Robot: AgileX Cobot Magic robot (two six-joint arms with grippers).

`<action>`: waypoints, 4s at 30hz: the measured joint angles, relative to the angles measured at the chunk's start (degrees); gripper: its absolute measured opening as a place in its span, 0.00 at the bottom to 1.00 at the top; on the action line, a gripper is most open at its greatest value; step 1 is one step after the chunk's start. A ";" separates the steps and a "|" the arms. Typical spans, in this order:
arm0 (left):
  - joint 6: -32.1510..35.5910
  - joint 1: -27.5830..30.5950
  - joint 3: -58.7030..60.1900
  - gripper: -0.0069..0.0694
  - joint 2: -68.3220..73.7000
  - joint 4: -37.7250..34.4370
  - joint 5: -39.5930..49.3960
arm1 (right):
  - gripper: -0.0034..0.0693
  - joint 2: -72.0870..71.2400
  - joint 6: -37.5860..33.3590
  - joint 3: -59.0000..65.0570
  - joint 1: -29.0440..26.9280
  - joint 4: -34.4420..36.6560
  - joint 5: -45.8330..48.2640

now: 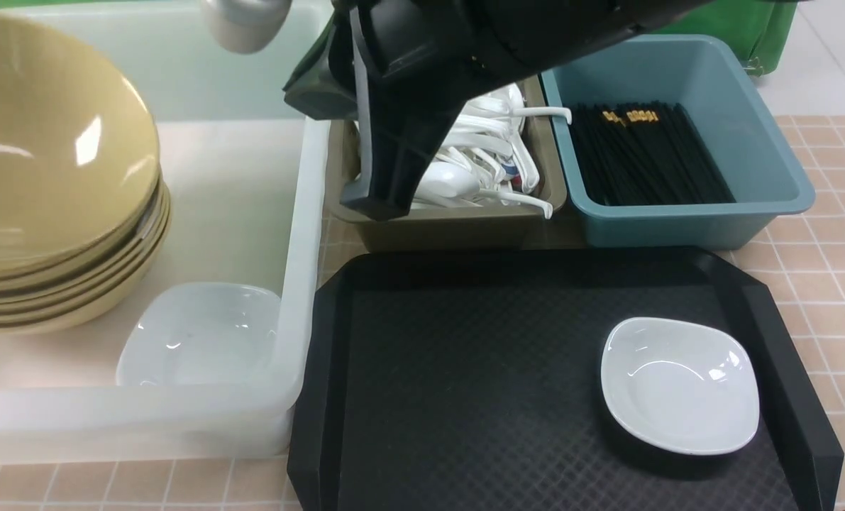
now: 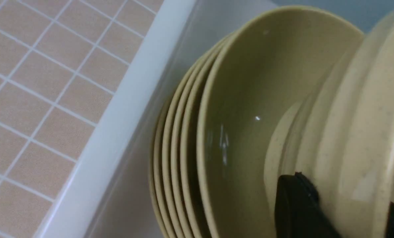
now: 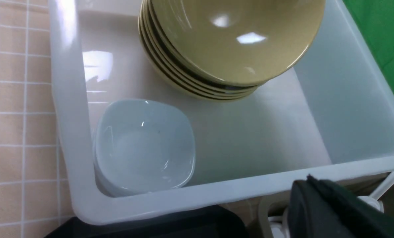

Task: On brown table put chopsticks spoon bowls plates into blue grey white boxes.
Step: 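Place the tan bowl onto the bowl stack in the left bin with the left gripper, then grasp the small white bowl on the black tray by its rim with the left gripper, then place the white bowl into the white bin with the other dishes with the left gripper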

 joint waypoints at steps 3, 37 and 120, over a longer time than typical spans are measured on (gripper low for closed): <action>0.54 0.00 0.00 0.28 2.37 0.82 -0.38 | 0.10 0.00 0.00 0.00 0.00 -0.06 1.07; -4.13 -56.56 -19.49 0.76 11.63 9.43 11.59 | 0.10 -2.94 17.22 3.69 -21.64 -1.40 24.55; 18.70 -33.41 1.44 0.21 -0.04 13.40 12.02 | 0.16 -1.88 4.98 9.89 -1.81 4.65 8.18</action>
